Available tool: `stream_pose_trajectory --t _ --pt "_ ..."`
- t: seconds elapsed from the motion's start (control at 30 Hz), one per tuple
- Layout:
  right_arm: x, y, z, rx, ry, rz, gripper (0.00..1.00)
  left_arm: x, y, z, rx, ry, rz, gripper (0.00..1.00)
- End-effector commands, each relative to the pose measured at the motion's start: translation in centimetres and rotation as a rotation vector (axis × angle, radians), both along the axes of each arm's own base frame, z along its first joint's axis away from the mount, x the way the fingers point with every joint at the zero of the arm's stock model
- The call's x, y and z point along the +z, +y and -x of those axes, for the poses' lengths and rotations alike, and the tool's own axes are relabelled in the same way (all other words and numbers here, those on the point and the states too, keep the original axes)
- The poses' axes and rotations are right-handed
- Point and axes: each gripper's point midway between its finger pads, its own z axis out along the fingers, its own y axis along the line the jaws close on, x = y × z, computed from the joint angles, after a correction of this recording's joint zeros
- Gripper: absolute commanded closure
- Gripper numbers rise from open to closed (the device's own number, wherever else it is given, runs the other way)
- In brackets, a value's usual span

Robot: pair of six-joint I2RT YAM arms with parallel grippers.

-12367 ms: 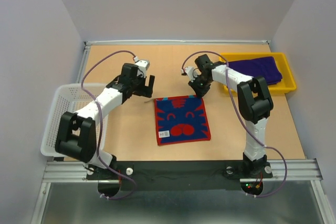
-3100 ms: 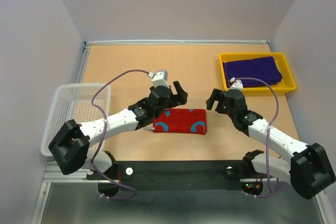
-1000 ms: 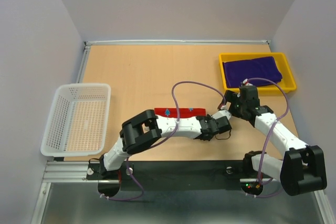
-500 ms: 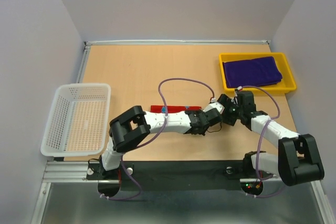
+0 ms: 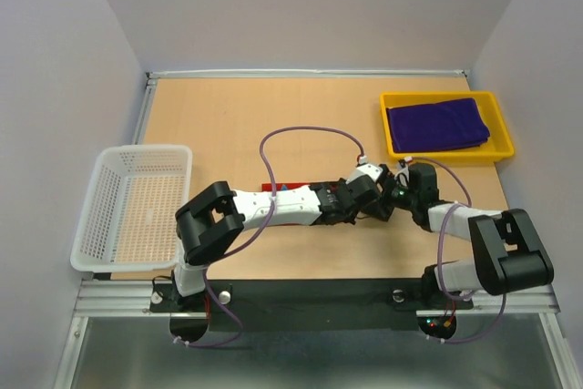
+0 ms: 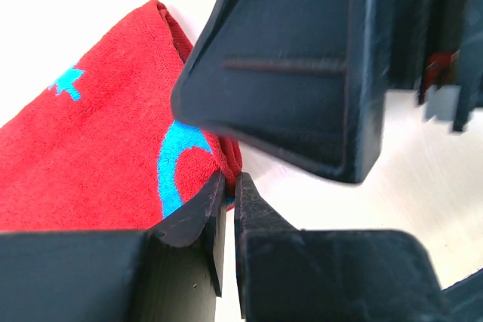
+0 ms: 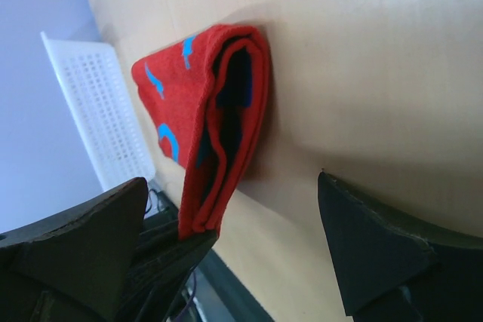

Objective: Fold and stack the towels
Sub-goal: Neatly place the folded towel into the bin

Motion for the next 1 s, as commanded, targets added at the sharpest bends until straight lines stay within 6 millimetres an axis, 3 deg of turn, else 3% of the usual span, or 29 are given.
stream_pose_trajectory --t 0.0,0.33,0.5,0.6,0.8,0.83,0.87,0.97 --pt "-1.0 1.2 0.8 0.010 0.041 -0.049 0.01 2.5 -0.2 -0.6 0.024 -0.032 0.069 1.00" --pt "-2.3 3.8 0.0 0.031 0.078 -0.081 0.05 2.2 -0.6 -0.5 0.028 -0.018 0.085 1.00" --pt "-3.5 5.0 0.2 0.047 0.108 -0.086 0.13 2.1 -0.9 -0.4 0.038 -0.004 0.101 1.00" --pt "-3.6 5.0 -0.2 0.046 0.096 -0.084 0.24 1.6 -1.1 -0.1 0.033 0.012 0.103 1.00" --pt "-3.2 5.4 -1.0 0.070 0.060 -0.079 0.69 0.7 -1.9 0.6 0.015 0.059 0.142 0.99" --pt "-3.2 5.4 -1.1 0.074 0.049 -0.072 0.76 0.7 -1.9 0.7 0.015 0.063 0.144 0.91" --pt "-3.3 5.4 -1.3 0.076 0.042 -0.067 0.89 0.6 -1.9 0.7 0.015 0.065 0.144 0.86" --pt "-3.5 5.5 -1.4 0.106 0.029 -0.045 1.00 1.3 -1.7 0.9 0.022 0.061 0.162 0.66"
